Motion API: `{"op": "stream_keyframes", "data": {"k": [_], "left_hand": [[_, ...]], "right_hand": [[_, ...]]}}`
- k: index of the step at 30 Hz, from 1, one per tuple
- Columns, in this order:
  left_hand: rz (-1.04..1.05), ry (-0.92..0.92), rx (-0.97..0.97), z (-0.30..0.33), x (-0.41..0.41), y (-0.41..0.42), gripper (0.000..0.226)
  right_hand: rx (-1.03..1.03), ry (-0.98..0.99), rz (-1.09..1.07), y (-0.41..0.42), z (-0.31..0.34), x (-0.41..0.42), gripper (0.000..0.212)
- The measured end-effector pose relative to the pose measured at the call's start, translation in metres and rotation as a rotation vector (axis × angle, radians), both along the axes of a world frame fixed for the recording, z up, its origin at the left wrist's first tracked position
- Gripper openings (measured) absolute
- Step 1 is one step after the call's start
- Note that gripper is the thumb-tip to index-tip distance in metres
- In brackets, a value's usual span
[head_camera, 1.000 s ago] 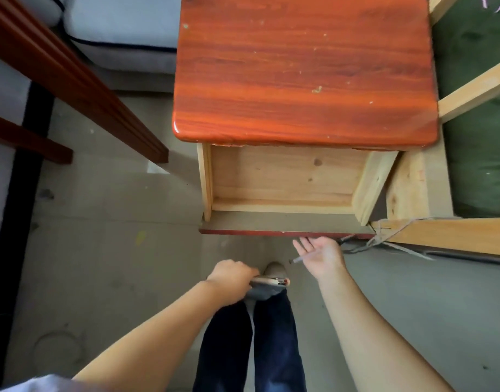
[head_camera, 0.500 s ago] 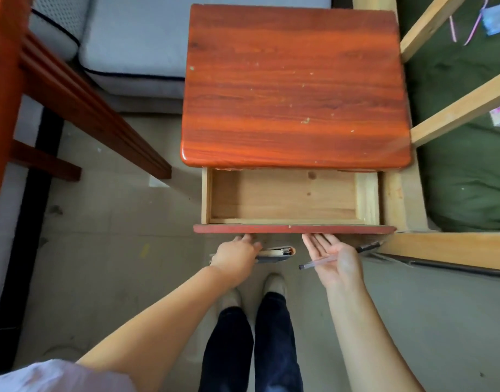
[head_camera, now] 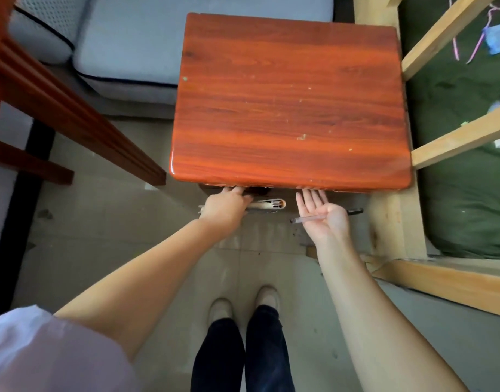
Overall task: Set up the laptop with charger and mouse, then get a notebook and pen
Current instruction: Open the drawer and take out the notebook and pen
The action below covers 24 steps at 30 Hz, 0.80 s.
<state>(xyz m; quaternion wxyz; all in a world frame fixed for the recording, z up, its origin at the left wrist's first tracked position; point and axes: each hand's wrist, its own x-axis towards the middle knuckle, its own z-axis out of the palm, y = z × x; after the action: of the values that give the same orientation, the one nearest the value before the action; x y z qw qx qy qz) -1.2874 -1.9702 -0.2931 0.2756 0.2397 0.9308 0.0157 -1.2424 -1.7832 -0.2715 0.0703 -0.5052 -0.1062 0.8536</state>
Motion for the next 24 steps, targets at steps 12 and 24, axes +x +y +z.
{"op": "stream_keyframes", "data": {"k": [12,24], "left_hand": [[0.262,-0.191,0.081,0.078,0.056,-0.042,0.024],[1.885,-0.169,1.390,0.223,0.175,-0.159,0.022]], "right_hand": [[0.058,-0.277,0.640,-0.018,0.040,0.054,0.023],[0.667,-0.119,1.315,-0.086,0.155,0.060,0.020]]}}
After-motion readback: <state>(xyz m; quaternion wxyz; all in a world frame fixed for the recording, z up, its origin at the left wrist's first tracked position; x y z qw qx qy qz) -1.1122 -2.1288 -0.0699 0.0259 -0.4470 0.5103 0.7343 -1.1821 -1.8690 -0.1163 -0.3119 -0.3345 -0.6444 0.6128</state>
